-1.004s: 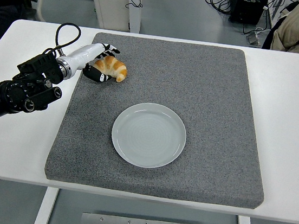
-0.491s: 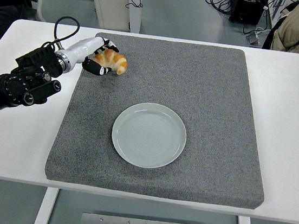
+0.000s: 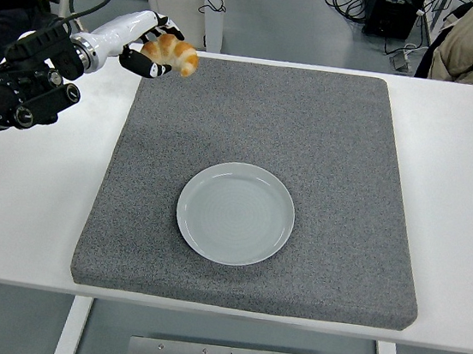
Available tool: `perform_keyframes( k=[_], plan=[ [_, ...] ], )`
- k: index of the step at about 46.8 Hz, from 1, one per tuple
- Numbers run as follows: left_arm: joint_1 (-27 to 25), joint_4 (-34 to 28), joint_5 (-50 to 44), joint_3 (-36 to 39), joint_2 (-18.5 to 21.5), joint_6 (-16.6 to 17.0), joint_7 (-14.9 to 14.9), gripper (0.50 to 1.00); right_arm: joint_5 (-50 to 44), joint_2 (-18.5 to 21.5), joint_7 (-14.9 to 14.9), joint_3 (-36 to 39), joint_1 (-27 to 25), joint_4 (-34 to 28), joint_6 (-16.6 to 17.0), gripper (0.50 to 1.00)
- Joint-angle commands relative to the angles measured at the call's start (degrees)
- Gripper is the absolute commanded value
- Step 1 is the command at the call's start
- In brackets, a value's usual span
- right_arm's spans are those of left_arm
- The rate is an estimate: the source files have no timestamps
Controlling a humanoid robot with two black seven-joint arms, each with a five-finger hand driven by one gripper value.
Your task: Place the bread on the plate
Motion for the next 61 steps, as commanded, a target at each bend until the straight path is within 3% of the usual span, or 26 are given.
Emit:
perform_keyframes(
  k=[1, 9, 19, 61],
  plan=[
    [-1.15, -0.09, 0.01, -0.55, 0.60, -0.57, -0.61, 0.583, -0.01, 0.00, -0.03, 0.00, 0.00, 0.00, 0.00, 1.000],
    [-3.79, -2.89, 0.01, -1.25, 2.97, -2.24, -0.61, 0.581, -0.01, 0.00, 0.05, 0.00, 0.00, 0.00, 0.00, 1.000],
    [-6.25, -13.26, 0.10, -2.39, 7.27, -2.07, 0.18, 0.583, -0.01, 0.00, -0.03, 0.00, 0.00, 0.00, 0.00, 1.000],
    [-8.28, -39.81, 3.00, -4.85, 12.20, -1.63, 0.62, 0.589, 0.08, 0.00, 0.05, 0.00, 0.00, 0.00, 0.00, 1.000]
  ],
)
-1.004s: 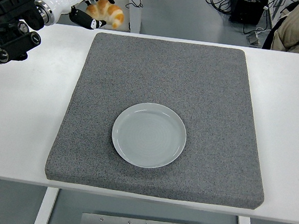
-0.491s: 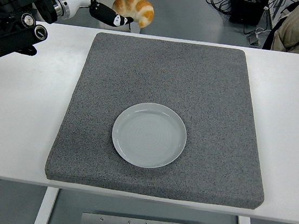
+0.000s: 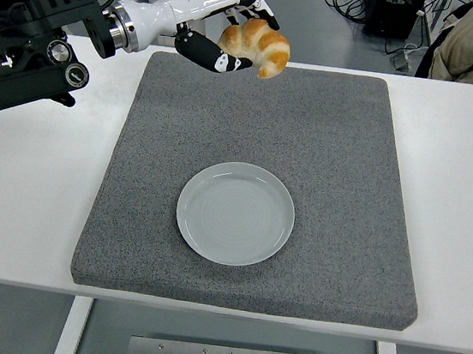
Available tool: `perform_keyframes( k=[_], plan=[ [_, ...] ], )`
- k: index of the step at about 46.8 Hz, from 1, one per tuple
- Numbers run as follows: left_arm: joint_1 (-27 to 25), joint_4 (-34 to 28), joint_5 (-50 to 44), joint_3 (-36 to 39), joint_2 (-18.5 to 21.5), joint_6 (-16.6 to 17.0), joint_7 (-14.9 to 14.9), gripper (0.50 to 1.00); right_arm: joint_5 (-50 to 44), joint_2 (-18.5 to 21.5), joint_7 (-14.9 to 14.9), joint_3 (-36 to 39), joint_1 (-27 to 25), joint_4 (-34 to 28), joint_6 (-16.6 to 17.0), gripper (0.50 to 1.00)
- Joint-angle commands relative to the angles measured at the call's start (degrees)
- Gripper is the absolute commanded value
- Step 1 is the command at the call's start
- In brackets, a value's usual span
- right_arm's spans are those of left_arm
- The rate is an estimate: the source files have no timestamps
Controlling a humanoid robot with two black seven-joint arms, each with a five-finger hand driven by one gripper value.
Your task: Place the bread on the plate
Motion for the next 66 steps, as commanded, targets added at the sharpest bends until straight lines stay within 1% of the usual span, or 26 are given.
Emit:
perform_keyframes(
  k=[1, 7, 18, 23, 39, 43, 51, 58, 66],
  plan=[
    [0.10, -2.52, 0.81, -0.12, 0.83, -0.01, 0.00, 0.589, -0.01, 0.00, -0.05, 0.00, 0.00, 0.00, 0.00, 1.000],
    [0.54, -5.51, 2.66, -0.12, 1.62, 0.69, 0.00, 0.589, -0.01, 0.00, -0.05, 0.00, 0.00, 0.00, 0.00, 1.000],
    [1.33, -7.53, 4.42, 0.14, 1.97, 0.78, -0.44, 0.593, -0.01, 0.00, -0.05, 0.00, 0.00, 0.00, 0.00, 1.000],
    [1.77, -8.85, 7.14, 0.41, 2.15, 0.70, -0.44, 0.593, -0.01, 0.00, -0.05, 0.00, 0.00, 0.00, 0.00, 1.000],
    [7.21, -8.85, 15.05, 0.85, 2.15, 1.13, -0.61, 0.595, -0.01, 0.00, -0.05, 0.00, 0.00, 0.00, 0.00, 1.000],
    [8.27, -8.85, 16.11, 0.93, 1.89, 2.10, -0.61, 0.596, -0.01, 0.00, -0.05, 0.00, 0.00, 0.00, 0.00, 1.000],
    [9.94, -8.85, 17.25, 1.02, 1.53, 2.28, -0.61, 0.598, -0.01, 0.00, -0.05, 0.00, 0.00, 0.00, 0.00, 1.000],
    [12.14, -8.77, 20.59, 1.37, 1.45, 3.77, -0.61, 0.598, 0.08, 0.00, 0.03, 0.00, 0.00, 0.00, 0.00, 1.000],
    [14.51, -8.59, 21.38, 1.55, 0.48, 5.09, -0.61, 0.598, -0.01, 0.00, 0.03, 0.00, 0.00, 0.00, 0.00, 1.000]
  ],
)
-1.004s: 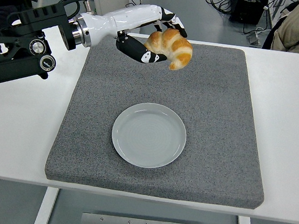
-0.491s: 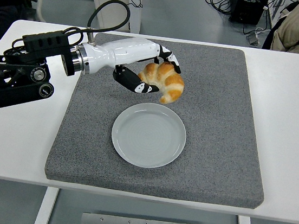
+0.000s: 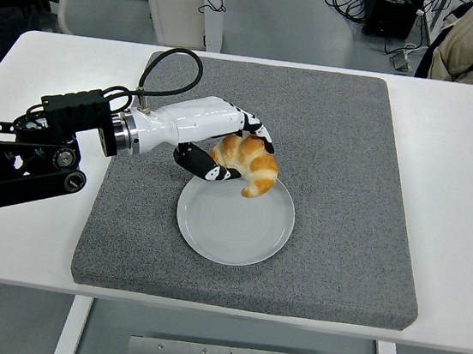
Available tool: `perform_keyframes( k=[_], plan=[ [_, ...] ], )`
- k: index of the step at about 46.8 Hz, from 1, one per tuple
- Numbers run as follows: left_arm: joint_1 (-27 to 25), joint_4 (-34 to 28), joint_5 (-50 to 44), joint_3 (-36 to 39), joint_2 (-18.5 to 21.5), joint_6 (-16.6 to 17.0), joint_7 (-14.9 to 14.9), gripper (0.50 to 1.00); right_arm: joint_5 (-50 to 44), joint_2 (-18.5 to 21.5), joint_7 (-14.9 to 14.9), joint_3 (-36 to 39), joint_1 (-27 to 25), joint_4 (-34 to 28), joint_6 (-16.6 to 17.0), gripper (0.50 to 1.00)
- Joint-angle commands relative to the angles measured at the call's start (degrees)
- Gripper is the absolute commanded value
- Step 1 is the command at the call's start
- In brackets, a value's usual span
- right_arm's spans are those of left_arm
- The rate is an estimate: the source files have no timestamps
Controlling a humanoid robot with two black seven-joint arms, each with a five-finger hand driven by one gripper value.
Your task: Place the bread on the plate
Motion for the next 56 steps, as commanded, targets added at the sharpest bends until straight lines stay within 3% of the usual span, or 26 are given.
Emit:
perform_keyframes(
  k=[1, 33, 56],
  plan=[
    [0.90, 0.14, 0.21, 0.00, -0.29, 0.35, 0.00, 0.598, -0.02, 0.00, 0.06, 0.00, 0.00, 0.00, 0.00, 1.000],
    [8.20, 3.92, 7.51, 0.00, -3.45, 4.83, -0.08, 0.608, -0.02, 0.00, 0.06, 0.00, 0.00, 0.00, 0.00, 1.000],
    [9.52, 5.15, 7.60, 0.00, -4.60, 5.18, -0.09, 0.622, -0.02, 0.00, 0.06, 0.00, 0.00, 0.00, 0.00, 1.000]
  ],
)
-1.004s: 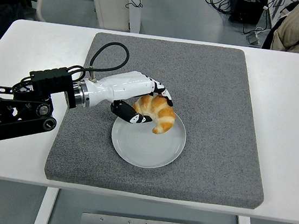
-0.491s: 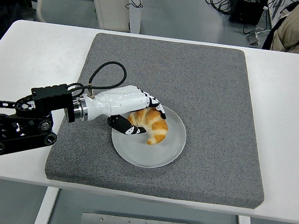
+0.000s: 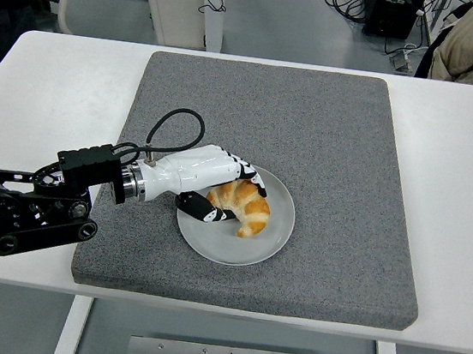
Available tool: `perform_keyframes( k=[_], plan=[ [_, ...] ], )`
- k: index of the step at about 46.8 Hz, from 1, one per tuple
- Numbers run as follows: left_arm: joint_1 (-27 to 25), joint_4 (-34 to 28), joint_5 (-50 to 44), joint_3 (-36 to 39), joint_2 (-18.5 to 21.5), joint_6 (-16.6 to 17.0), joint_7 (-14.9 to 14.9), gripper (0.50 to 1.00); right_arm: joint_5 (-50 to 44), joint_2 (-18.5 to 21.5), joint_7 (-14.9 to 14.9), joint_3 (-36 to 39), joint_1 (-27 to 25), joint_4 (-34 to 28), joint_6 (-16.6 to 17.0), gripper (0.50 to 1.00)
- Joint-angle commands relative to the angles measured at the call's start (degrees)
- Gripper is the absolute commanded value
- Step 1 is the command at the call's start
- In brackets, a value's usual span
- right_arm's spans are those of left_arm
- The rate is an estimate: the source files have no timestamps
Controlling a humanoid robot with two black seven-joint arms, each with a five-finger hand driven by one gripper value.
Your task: Place the bread on the plate
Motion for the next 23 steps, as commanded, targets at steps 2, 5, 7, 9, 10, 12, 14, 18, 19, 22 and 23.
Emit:
perform_keyframes(
  k=[2, 5, 7, 9, 10, 12, 14, 18, 19, 22, 23],
  plan=[
    [0.22, -0.01, 0.00, 0.00, 0.00, 0.47, -0.08, 0.624, -0.01, 0.00, -0.04, 0.00, 0.00, 0.00, 0.00, 1.000],
    [0.31, 0.07, 0.00, 0.00, 0.00, 0.56, -0.08, 0.627, -0.01, 0.00, 0.05, 0.00, 0.00, 0.00, 0.00, 1.000],
    [0.31, 0.25, 0.00, 0.00, -0.09, 0.65, -0.08, 0.628, -0.01, 0.00, 0.05, 0.00, 0.00, 0.00, 0.00, 1.000],
    [0.31, 0.42, 0.00, 0.00, -0.09, 0.65, -0.08, 0.630, -0.01, 0.00, 0.05, 0.00, 0.00, 0.00, 0.00, 1.000],
    [0.31, 0.43, 0.00, 0.00, -0.09, 0.65, -0.08, 0.630, -0.01, 0.00, -0.04, 0.00, 0.00, 0.00, 0.00, 1.000],
    [0.31, 0.51, -0.09, 0.00, -0.09, 0.65, -0.08, 0.633, -0.01, 0.00, -0.04, 0.00, 0.00, 0.00, 0.00, 1.000],
    [0.48, 0.69, 0.00, 0.00, -0.09, 0.65, -0.08, 0.636, -0.01, 0.00, -0.04, 0.00, 0.00, 0.00, 0.00, 1.000],
    [0.83, 0.87, 0.00, 0.00, -0.09, 0.65, -0.08, 0.645, -0.01, 0.00, -0.04, 0.00, 0.00, 0.00, 0.00, 1.000],
    [0.84, 0.87, 0.00, 0.00, -0.09, 0.65, -0.08, 0.646, -0.01, 0.00, 0.05, 0.00, 0.00, 0.00, 0.00, 1.000],
    [1.01, 0.95, -0.09, 0.00, -0.09, 0.65, -0.08, 0.649, -0.01, 0.00, 0.05, 0.00, 0.00, 0.00, 0.00, 1.000],
    [1.01, 0.95, 0.00, 0.00, -0.09, 0.65, -0.08, 0.649, -0.01, 0.00, 0.05, 0.00, 0.00, 0.00, 0.00, 1.000]
  ],
)
